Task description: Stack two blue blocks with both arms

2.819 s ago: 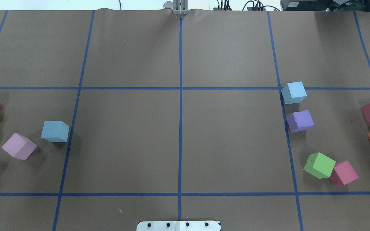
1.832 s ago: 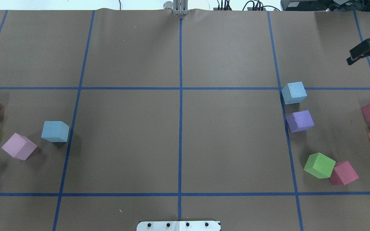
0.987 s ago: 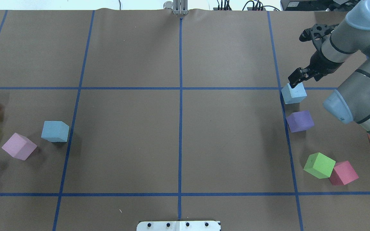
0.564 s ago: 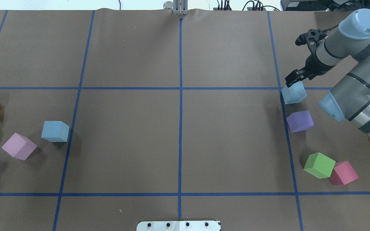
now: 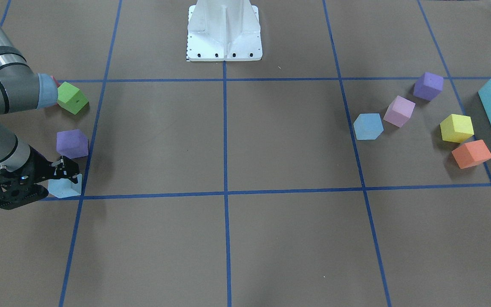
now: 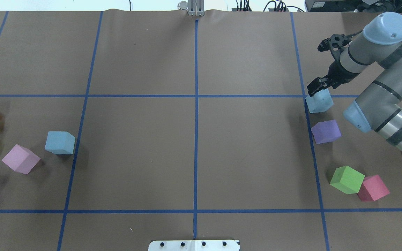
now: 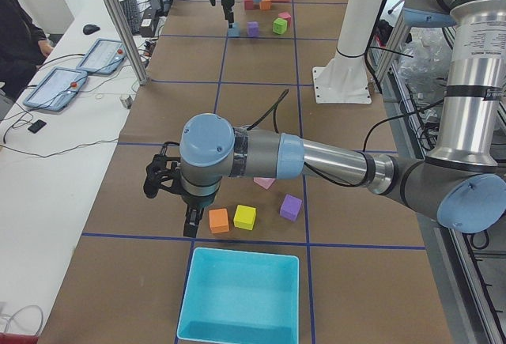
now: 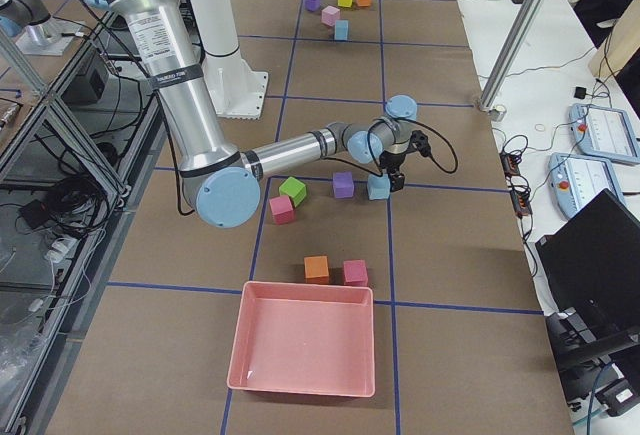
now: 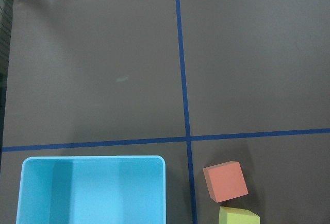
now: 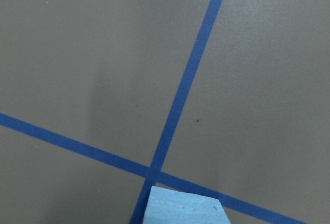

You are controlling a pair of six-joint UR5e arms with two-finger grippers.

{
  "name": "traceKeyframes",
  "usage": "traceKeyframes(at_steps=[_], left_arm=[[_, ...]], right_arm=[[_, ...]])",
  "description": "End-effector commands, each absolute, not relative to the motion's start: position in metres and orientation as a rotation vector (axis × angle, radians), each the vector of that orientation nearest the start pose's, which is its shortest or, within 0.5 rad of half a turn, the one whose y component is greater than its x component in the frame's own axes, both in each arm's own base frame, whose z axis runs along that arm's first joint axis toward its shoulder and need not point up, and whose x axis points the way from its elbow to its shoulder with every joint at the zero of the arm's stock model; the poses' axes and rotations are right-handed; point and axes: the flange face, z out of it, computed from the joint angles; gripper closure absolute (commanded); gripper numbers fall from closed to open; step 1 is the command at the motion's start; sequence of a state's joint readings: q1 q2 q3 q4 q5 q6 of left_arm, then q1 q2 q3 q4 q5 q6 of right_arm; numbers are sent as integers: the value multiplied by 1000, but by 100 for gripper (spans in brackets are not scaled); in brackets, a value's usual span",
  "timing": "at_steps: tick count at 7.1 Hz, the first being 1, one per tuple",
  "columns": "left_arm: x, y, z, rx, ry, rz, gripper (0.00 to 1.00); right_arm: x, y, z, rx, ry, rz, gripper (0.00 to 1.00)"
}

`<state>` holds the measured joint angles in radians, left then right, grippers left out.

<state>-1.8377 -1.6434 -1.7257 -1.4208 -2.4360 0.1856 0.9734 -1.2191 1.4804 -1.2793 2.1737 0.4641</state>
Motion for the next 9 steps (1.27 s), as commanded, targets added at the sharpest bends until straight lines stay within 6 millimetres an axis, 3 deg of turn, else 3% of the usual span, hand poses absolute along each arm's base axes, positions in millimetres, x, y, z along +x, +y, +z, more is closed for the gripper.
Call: traceKeyframes(at_steps=[1,5,9], left_arm=[[-192,-483,552,270,825,-40,2],[-191,-482,549,275,824,-39,2],[-191,-482,550,273,824,-40,2]], right_arm=[[-302,-580,486,154,-773,-287,0],[-324,-575,483,125,-784,-254,0],[-325,-570,490,118,-778,-265,0]])
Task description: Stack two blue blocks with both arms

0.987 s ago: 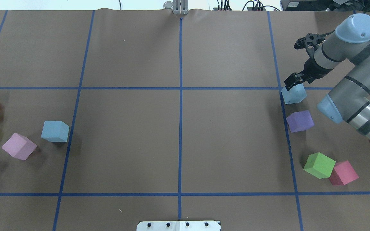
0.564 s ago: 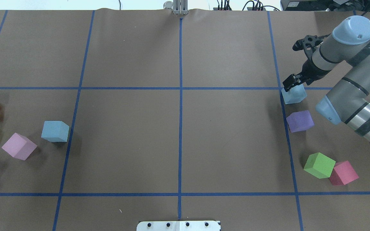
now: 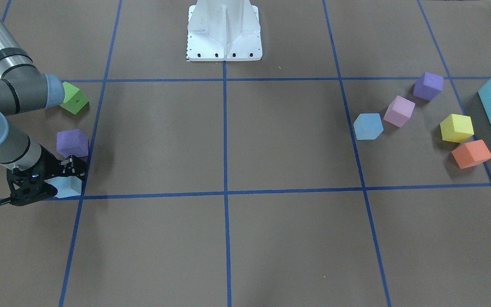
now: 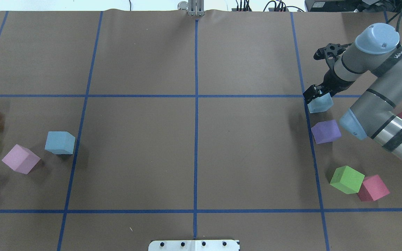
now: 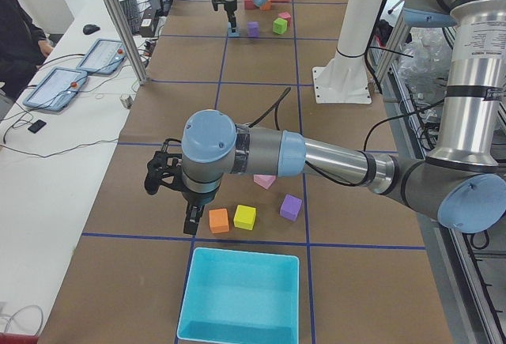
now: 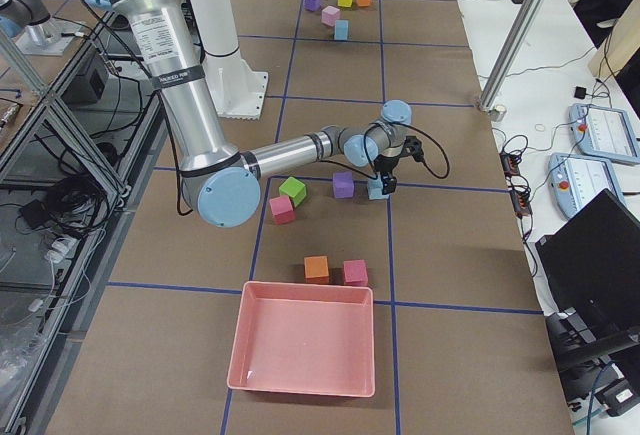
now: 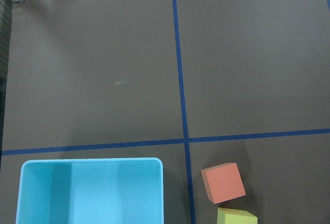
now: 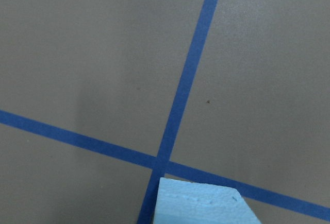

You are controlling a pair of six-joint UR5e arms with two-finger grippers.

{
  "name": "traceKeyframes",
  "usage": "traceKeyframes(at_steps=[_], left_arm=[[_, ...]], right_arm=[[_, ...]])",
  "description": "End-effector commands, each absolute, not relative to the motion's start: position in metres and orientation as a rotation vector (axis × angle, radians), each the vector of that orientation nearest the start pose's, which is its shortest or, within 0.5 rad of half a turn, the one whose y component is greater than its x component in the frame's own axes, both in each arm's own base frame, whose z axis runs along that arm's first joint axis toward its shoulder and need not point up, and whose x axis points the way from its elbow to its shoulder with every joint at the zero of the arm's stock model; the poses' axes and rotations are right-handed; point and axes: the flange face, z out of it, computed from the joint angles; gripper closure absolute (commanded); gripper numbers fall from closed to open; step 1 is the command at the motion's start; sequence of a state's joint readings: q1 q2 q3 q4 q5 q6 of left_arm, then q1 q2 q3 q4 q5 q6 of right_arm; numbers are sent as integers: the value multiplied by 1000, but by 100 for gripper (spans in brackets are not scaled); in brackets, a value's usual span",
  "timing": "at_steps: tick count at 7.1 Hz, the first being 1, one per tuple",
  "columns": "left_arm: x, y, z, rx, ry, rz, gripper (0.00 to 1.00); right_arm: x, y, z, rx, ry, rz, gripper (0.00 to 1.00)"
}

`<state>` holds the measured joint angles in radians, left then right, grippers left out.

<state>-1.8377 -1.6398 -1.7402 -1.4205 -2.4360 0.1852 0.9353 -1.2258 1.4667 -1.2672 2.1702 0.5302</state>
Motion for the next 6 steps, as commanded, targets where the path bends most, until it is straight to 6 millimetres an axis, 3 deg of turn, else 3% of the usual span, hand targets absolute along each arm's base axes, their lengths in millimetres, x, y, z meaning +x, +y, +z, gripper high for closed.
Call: traceKeyframes(at_steps=[1,3,6], left_arm=[[-191,-482,550,274,824,-38,2],[-191,-482,550,272,825,-40,2],[-191,-482,550,274,824,-38,2]], right_arm=[[-329,-568,489,117,-777,-272,2],[-334,-568,487,127,-766,-279,33],[-338,-570,492,118,-761,-279,43]])
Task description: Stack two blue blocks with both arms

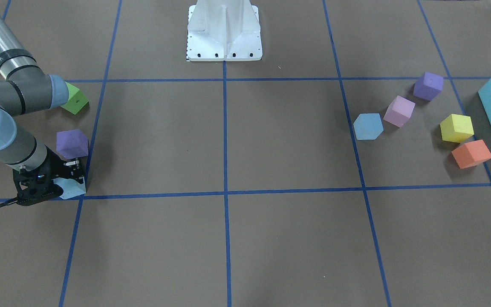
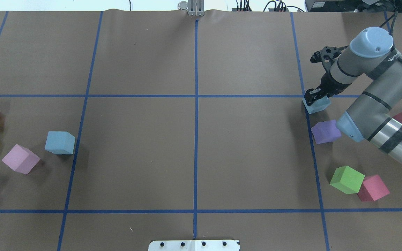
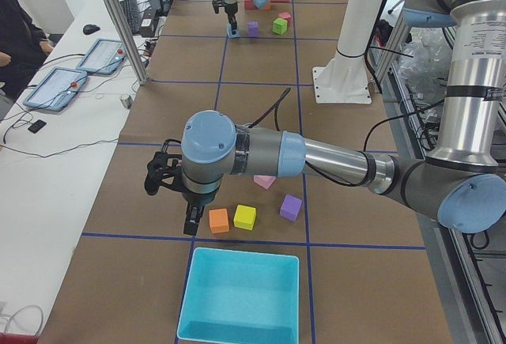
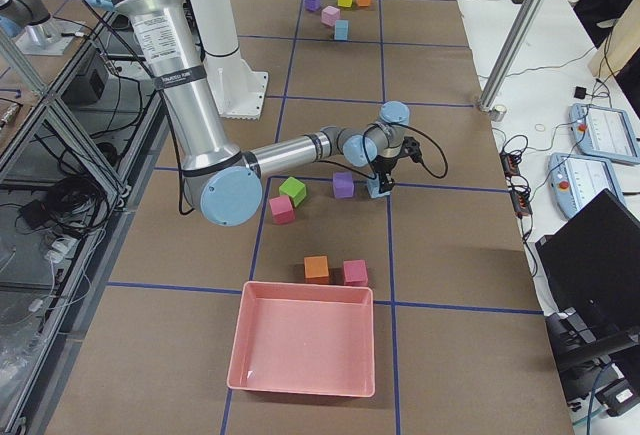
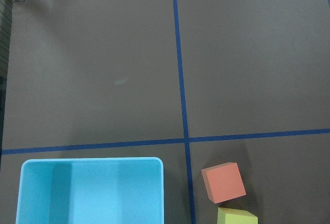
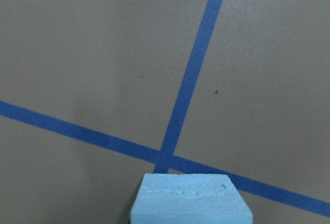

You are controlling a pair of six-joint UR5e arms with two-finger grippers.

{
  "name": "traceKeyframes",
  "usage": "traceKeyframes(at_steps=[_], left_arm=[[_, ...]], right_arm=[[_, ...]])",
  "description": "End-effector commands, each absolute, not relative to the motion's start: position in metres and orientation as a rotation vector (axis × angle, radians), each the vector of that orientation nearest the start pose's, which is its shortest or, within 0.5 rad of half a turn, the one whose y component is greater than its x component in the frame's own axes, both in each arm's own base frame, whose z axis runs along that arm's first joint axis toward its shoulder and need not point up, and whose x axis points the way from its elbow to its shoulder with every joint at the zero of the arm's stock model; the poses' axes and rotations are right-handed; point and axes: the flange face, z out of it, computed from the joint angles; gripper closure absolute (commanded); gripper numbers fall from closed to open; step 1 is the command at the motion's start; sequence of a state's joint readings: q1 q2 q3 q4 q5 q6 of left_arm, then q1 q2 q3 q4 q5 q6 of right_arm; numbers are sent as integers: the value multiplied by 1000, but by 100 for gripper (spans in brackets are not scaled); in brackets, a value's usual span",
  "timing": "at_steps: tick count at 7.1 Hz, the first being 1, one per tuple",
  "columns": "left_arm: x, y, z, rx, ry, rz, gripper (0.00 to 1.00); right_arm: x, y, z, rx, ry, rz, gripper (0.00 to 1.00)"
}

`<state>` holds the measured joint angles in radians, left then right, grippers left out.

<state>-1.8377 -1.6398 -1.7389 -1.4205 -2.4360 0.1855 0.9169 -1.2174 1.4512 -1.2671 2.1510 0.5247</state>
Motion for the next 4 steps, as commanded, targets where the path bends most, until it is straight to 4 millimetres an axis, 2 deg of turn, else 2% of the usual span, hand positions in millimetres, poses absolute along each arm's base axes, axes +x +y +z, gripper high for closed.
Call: traceKeyframes(at_steps=[1,3,4], left_arm=[[-191,-482,550,274,824,-38,2],[-191,-482,548,277,824,-37,2],[-191,-482,548,277,823,-38,2]], right_arm=[[-339,-570,488,120,-766,-283,43],[-325,-602,434,119,-789,-236,42],[-321,-608,405,103,-797,-225,42]])
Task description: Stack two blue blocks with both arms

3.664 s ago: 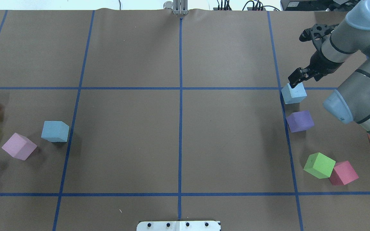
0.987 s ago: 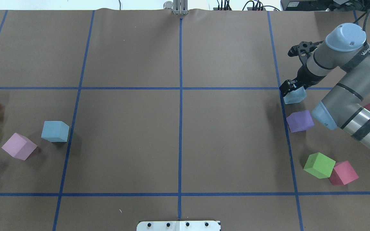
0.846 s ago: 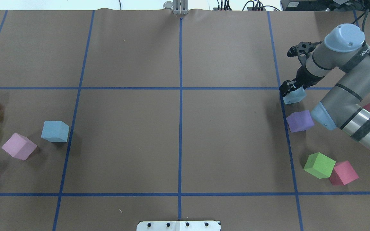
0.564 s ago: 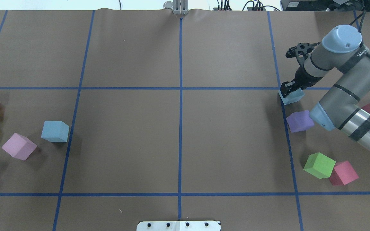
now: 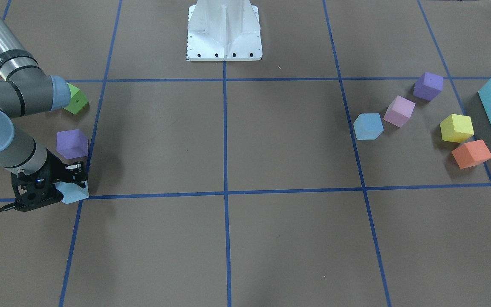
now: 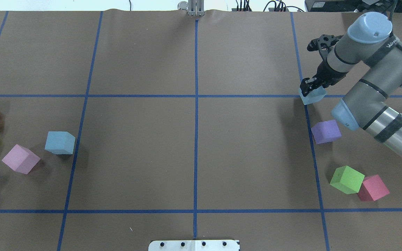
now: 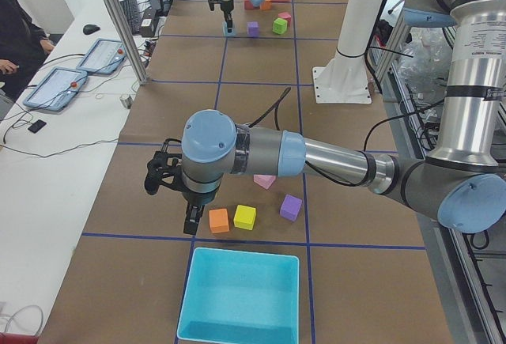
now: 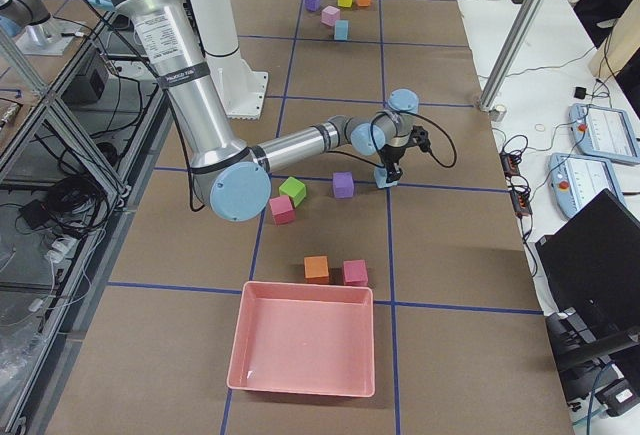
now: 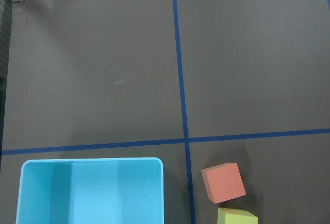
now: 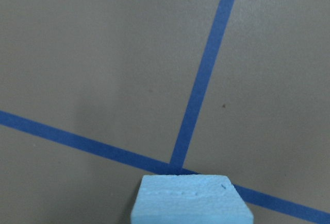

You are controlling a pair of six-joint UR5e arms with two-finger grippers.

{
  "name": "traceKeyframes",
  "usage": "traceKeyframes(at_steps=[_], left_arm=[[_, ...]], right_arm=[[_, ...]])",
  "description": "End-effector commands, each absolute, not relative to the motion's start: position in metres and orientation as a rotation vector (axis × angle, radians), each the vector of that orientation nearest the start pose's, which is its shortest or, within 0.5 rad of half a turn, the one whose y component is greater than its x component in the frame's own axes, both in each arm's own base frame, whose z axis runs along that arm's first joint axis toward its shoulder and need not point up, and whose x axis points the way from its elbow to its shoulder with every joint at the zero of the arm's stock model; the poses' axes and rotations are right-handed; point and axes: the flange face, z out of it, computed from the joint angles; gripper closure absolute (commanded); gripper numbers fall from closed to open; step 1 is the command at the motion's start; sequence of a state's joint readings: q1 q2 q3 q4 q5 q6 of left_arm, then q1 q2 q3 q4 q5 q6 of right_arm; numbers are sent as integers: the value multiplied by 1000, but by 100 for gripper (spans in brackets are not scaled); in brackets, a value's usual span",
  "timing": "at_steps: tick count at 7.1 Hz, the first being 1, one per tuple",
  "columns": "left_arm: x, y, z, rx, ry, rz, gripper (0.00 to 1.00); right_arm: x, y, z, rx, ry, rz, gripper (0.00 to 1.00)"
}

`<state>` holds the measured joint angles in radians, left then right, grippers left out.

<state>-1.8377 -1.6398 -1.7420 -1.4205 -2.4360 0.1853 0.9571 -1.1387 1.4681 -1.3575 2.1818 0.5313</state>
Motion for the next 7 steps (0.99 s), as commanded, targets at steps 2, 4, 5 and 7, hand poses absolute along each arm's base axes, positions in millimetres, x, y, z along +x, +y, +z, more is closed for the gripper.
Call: traceKeyframes(at_steps=[2,4,5,7], left_arm=[[-191,-481,545,275,824,-39,2],[-190,-478,534,262,827,-45,2],[-190,-477,534,262,827,-45,2],[-190,-478,534,261,827,-46,2]], right_arm=[[-341,-613,315,71,-820,-141,39],[-410,-571,258,27,-858,-58,38],[-459,-542,232,21,-849,-9,38],[-517,-493,214,-3,-846,62,38]])
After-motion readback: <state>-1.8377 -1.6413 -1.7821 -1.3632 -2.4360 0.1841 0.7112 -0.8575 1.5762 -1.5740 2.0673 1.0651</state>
